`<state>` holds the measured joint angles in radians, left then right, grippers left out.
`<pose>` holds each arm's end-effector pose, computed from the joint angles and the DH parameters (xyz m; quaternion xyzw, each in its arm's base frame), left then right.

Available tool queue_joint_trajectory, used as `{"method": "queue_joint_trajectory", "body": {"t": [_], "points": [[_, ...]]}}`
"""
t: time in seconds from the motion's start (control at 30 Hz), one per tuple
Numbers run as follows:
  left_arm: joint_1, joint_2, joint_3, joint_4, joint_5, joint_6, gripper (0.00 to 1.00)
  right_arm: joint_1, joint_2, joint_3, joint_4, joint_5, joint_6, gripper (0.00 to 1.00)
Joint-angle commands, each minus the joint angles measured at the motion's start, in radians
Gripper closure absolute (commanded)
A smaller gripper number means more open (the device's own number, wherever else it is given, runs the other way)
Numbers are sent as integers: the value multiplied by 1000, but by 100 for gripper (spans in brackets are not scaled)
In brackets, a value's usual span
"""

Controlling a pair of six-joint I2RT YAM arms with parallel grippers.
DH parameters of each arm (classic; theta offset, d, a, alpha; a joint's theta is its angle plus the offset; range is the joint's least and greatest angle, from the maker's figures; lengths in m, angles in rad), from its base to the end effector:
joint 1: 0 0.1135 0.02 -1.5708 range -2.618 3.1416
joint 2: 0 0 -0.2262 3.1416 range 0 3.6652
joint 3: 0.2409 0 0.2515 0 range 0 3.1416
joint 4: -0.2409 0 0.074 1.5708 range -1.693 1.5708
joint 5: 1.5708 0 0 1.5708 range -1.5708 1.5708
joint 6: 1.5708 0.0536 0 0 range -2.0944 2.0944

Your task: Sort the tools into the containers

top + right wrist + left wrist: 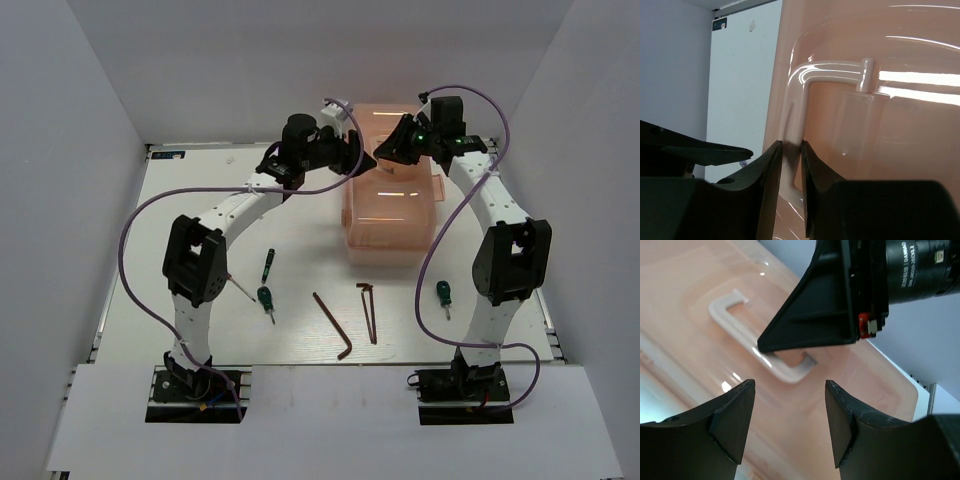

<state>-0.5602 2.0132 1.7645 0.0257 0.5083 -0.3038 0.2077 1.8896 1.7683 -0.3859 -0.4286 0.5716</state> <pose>0.3980 -0.2804 0.2892 0.2523 0.7300 -0.4313 0.4662 0.4337 0.1142 0.2987 0.0463 0.8478 0.3578 0.3887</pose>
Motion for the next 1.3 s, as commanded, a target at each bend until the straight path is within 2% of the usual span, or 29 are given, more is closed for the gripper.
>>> {"method": "queue_joint_trajectory", "body": {"t": [0.0,0.2,0.43,0.83,0.97,1.07,1.17,1.27], "points": [[-6,27,58,-1,24,-14,32,9,-41,-12,59,-111,40,73],[-6,78,157,-70,-2,-24,32,4,-41,-4,68,-130,65,73],[-6,111,197,-131,-51,-24,32,-4,-44,-9,79,-151,83,73],[-24,232,375,-230,-10,-66,32,-16,-47,-32,117,-188,117,73],[-24,242,375,-230,1,-75,32,-33,-60,-38,125,-199,125,56],[-24,251,375,-230,1,-75,32,-48,-78,-32,121,-196,113,49],[-33,251,375,-239,-8,-75,32,-67,-115,-4,52,-115,24,48],[-33,251,375,-248,-30,-84,33,-71,-179,23,-62,112,-122,48]]}}
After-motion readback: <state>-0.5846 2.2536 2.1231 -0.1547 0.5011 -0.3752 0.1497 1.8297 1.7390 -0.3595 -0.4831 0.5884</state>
